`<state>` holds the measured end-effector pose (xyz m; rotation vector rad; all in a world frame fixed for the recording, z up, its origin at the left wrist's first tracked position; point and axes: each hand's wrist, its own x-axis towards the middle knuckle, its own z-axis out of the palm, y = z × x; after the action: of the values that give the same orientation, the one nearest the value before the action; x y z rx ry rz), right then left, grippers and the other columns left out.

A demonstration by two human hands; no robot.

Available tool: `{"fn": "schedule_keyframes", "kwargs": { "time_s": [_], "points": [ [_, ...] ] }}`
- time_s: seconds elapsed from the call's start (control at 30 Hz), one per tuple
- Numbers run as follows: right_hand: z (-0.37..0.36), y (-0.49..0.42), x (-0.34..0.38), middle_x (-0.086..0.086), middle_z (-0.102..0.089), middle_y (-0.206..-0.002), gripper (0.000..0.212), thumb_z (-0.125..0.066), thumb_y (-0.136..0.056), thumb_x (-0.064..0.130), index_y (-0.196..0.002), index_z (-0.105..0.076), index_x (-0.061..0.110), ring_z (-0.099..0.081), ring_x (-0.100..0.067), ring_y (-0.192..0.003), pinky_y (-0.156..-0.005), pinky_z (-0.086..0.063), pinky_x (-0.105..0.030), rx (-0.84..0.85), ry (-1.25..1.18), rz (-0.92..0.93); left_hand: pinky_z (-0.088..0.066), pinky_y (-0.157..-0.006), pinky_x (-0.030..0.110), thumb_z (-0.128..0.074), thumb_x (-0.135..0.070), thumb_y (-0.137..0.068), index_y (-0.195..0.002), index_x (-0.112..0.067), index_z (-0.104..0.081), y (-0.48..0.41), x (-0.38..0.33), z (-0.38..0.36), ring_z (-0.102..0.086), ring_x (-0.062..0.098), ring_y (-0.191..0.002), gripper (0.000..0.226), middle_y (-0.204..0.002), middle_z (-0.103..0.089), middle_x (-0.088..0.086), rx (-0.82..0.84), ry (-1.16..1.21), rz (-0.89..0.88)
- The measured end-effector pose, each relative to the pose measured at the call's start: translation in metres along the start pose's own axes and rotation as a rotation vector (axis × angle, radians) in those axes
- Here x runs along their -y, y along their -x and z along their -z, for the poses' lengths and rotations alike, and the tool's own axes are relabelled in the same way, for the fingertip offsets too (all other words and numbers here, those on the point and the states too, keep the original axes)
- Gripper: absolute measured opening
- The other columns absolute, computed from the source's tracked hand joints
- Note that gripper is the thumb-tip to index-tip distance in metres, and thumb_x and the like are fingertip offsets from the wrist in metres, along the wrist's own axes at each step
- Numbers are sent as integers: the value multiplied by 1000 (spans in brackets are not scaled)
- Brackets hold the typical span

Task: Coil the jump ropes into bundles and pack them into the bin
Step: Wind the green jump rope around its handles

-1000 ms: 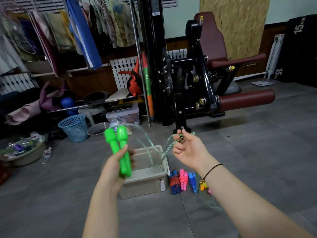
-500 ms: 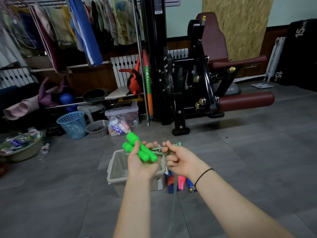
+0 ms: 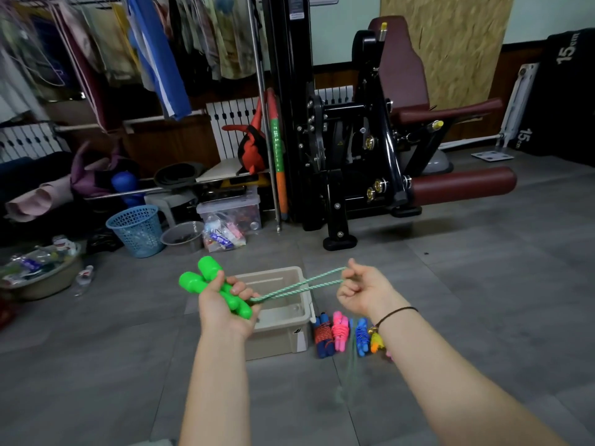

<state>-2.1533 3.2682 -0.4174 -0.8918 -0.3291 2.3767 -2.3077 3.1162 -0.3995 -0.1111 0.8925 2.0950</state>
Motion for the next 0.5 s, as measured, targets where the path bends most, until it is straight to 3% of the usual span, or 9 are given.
{"fn": "schedule_keyframes", "kwargs": {
  "time_s": [0.17, 0.27, 0.33, 0.4, 0.43, 0.5],
  "points": [
    [9, -7, 23, 7, -39, -36, 24, -41, -100, 21, -77, -44, 19, -23, -5, -24, -31, -15, -15, 10, 83, 129, -25, -46, 21, -39, -32, -96, -65, -23, -36, -6, -40, 35, -28, 7, -33, 33, -44, -31, -8, -90, -3, -195],
    [-5, -3, 8, 7, -41, -43, 21, -44, -99, 23, -80, -46, 16, -26, -3, -29, -32, -19, -13, 110, 126, 199, -31, -40, 18, -47, -30, -95, -70, -23, -44, -15, -36, 44, -37, 6, -35, 27, -52, -43, -6, -205, -234, -285],
    [-14, -1, -2, 5, -46, -50, 17, -45, -99, 22, -85, -50, 14, -30, -3, -32, -33, -24, -13, 175, 130, 223, -30, -46, 23, -57, -30, -91, -74, -20, -53, -16, -29, 46, -43, 11, -42, 20, -56, -52, 0, -212, -643, -209],
    [-21, 3, -9, 1, -50, -60, 16, -44, -99, 22, -88, -51, 13, -35, -4, -36, -36, -30, -14, 220, 146, 240, -32, -55, 26, -67, -35, -82, -80, -16, -58, -9, -21, 47, -46, 16, -57, 21, -76, -55, 8, -127, -1037, -46],
    [-24, 4, -12, 0, -52, -64, 16, -43, -99, 22, -89, -52, 13, -37, -4, -38, -38, -32, -14, 232, 159, 250, -37, -60, 28, -68, -40, -80, -82, -16, -57, -4, -18, 44, -51, 18, -63, 26, -85, -58, 10, -73, -1136, 62],
    [-29, 6, -18, -3, -55, -71, 16, -42, -100, 20, -91, -52, 12, -42, -4, -41, -40, -34, -14, 234, 183, 263, -46, -74, 40, -57, -47, -88, -90, -20, -49, 11, -12, 32, -66, 25, -83, 29, -101, -69, 12, 78, -1097, 303]
  ]
}}
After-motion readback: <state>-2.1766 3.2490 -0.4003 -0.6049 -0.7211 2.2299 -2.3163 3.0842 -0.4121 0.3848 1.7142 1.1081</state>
